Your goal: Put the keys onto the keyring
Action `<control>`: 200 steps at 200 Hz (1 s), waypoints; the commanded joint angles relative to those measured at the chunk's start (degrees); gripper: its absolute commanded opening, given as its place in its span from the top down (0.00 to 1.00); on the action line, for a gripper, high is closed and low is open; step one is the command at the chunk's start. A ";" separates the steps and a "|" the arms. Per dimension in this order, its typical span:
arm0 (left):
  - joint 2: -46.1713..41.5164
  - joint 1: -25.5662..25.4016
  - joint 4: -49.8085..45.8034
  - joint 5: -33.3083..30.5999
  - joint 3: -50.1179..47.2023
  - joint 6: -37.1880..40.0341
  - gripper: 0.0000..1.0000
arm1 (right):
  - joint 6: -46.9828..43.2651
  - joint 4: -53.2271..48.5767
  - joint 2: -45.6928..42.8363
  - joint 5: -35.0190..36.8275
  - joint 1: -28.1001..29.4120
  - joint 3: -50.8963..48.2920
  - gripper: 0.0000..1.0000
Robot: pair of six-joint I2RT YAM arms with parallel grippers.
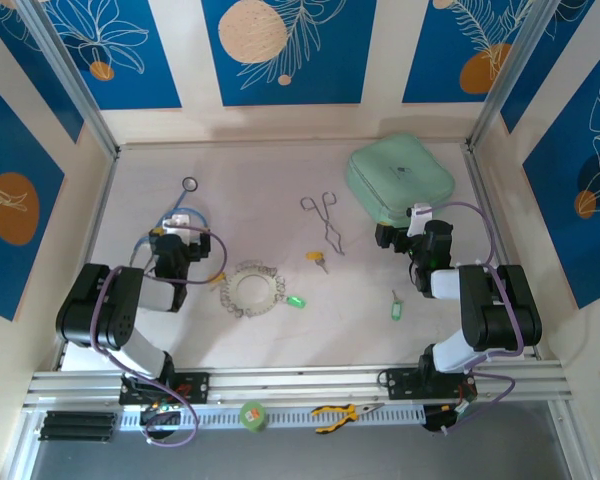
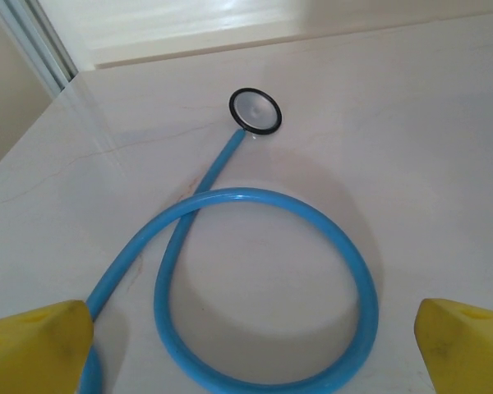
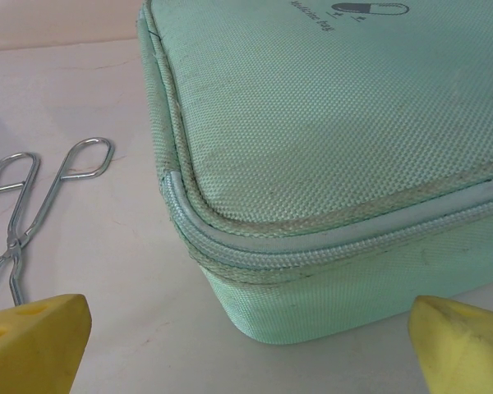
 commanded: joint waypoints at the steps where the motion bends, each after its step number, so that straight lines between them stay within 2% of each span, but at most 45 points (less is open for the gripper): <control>1: -0.98 0.74 -0.44 1.04 1.06 -1.16 0.00 | 0.74 0.23 -0.03 0.17 -0.11 0.88 0.01; 19: -1.08 1.33 0.34 7.48 0.49 0.46 0.00 | 0.94 0.61 -0.40 -1.89 -0.93 0.44 0.00; 26: -1.13 1.27 0.05 9.78 0.67 1.65 0.01 | 0.50 -0.25 -0.98 -3.53 -1.10 0.68 0.03; 39: -2.61 1.28 -0.06 8.92 0.13 1.45 0.00 | -1.52 -6.06 -4.31 -5.55 -0.38 1.99 0.07; 56: -7.33 1.22 -0.74 6.62 -1.82 0.49 0.00 | -3.00 -19.44 -11.13 -0.12 2.72 6.39 0.07; 74: -13.50 0.64 -3.83 5.87 -3.11 0.82 0.00 | 2.14 -28.66 -16.99 7.13 6.66 9.14 0.09; 90: -20.64 0.69 -13.70 5.36 -2.31 -2.53 0.00 | 8.64 -37.62 -21.21 9.75 10.72 11.38 0.11; 105: -27.77 0.34 -28.70 4.23 0.82 -6.73 0.00 | 14.78 -45.59 -23.19 12.07 15.56 13.50 0.16; 118: -33.43 -0.05 -40.93 3.22 3.50 -9.94 0.00 | 18.80 -52.91 -23.67 12.83 20.47 15.74 0.17; 139: -40.90 -0.35 -50.68 4.67 3.92 -16.13 0.03 | 21.73 -61.37 -24.23 14.22 29.33 18.00 0.18; 154: -44.09 -0.91 -56.83 8.39 4.47 -20.97 0.06 | 23.41 -65.18 -24.30 14.74 35.02 18.97 0.27; 167: -45.86 -2.35 -62.75 9.45 5.10 -24.99 0.08 | 25.64 -67.85 -23.80 12.27 38.53 20.14 0.38; 181: -47.62 -5.24 -68.93 8.31 4.96 -30.36 0.11 | 28.24 -69.31 -22.24 8.76 42.24 21.58 0.46; 200: -50.72 -12.28 -74.01 5.31 3.09 -36.81 0.12 | 29.54 -69.32 -17.92 5.68 47.70 23.81 0.54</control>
